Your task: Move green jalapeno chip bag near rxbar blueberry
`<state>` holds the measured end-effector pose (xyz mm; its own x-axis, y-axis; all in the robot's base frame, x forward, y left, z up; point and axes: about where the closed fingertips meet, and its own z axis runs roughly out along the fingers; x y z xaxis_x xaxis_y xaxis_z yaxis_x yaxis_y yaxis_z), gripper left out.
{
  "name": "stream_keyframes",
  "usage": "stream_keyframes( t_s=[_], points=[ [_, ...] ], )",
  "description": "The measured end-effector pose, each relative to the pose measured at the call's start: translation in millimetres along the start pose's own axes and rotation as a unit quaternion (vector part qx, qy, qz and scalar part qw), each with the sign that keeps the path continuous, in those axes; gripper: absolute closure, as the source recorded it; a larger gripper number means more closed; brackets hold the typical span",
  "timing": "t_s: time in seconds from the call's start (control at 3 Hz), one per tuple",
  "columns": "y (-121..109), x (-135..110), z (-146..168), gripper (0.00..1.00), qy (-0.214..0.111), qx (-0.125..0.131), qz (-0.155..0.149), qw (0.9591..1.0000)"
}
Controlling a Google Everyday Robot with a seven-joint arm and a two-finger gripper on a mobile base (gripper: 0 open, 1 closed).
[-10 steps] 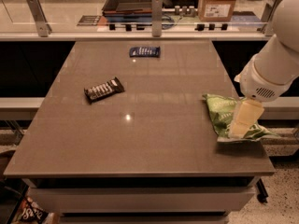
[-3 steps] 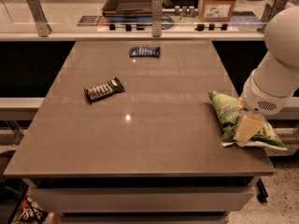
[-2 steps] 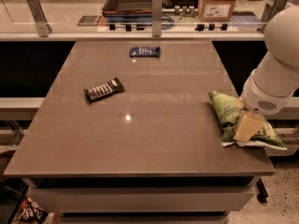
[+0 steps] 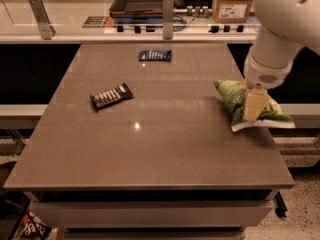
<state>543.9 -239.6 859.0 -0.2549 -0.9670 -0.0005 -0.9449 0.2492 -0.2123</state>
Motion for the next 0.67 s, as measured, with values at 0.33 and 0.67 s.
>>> stream_keyframes(
  t_s=[0.33, 0.67],
  points=[
    [-47, -23, -9, 1.0, 0.013, 0.016, -0.033, 0.9992],
    [-87, -47, -17, 1.0, 0.017, 0.044, -0.055, 0.9974]
  ],
)
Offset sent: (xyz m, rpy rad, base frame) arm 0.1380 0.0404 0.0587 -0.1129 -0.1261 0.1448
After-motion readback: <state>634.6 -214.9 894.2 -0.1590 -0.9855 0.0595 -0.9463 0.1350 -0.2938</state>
